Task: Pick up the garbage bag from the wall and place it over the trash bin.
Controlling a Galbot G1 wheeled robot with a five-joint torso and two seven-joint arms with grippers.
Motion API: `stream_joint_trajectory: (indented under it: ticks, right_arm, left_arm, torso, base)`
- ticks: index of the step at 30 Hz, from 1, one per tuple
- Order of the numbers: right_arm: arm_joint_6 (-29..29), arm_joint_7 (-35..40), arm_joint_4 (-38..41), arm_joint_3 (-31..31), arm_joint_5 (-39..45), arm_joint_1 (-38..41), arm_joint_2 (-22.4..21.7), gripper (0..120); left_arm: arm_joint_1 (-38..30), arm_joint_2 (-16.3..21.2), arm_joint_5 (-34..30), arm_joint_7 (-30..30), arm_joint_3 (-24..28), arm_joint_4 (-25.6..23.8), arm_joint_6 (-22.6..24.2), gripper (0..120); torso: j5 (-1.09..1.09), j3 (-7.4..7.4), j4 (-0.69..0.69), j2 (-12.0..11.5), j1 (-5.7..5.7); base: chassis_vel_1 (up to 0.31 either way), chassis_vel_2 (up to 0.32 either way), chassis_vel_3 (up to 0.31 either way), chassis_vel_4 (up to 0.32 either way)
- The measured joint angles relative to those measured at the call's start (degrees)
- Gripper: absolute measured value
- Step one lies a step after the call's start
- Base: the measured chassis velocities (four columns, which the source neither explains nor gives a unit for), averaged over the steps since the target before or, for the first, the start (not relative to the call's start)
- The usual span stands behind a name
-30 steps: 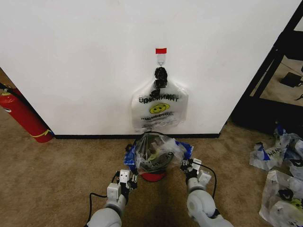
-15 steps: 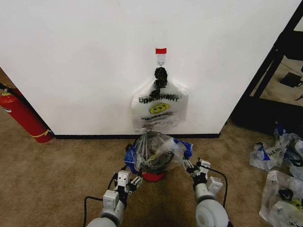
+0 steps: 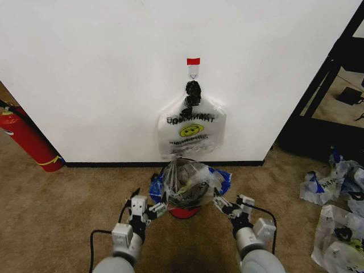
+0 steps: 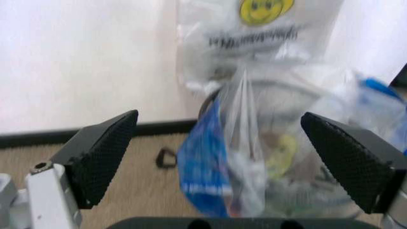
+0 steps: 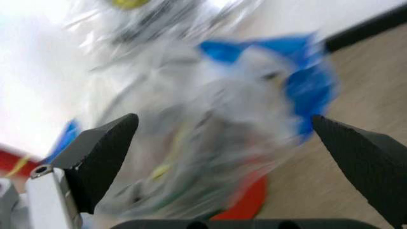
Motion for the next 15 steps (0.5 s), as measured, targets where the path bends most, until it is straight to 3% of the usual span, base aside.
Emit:
stream_joint_trajectory:
  ticks: [4, 10, 15]
  right_arm:
    - [-6.75, 3.77, -1.66, -2.16, 8.50, 6.16, -0.09, 100]
    - [-11.51, 14.77, -6.82, -4.93, 13.31, 14.47, 4.63, 100]
    - [-13.06, 19.92, -8.52, -5.58, 14.36, 15.81, 6.10, 97]
  left_arm:
    - [-4.10, 1.60, -0.11, 1.60, 1.13, 1.38, 0.08, 100]
    - [-8.36, 2.48, -0.59, 1.82, 3.16, 3.59, 0.17, 100]
    - [-9.70, 2.39, -1.08, 2.07, 3.84, 4.71, 0.18, 100]
  torso:
    - [0.00, 0.01, -0.01, 0.00, 0.00]
    - [0.00, 0.01, 0.01, 0.00, 0.01]
    - [0.00, 0.01, 0.00, 0.00, 0.01]
  base:
    - [0.000, 0.000, 0.000, 0.000]
    - [0.000, 0.000, 0.000, 0.000]
    - [0.000, 0.000, 0.000, 0.000]
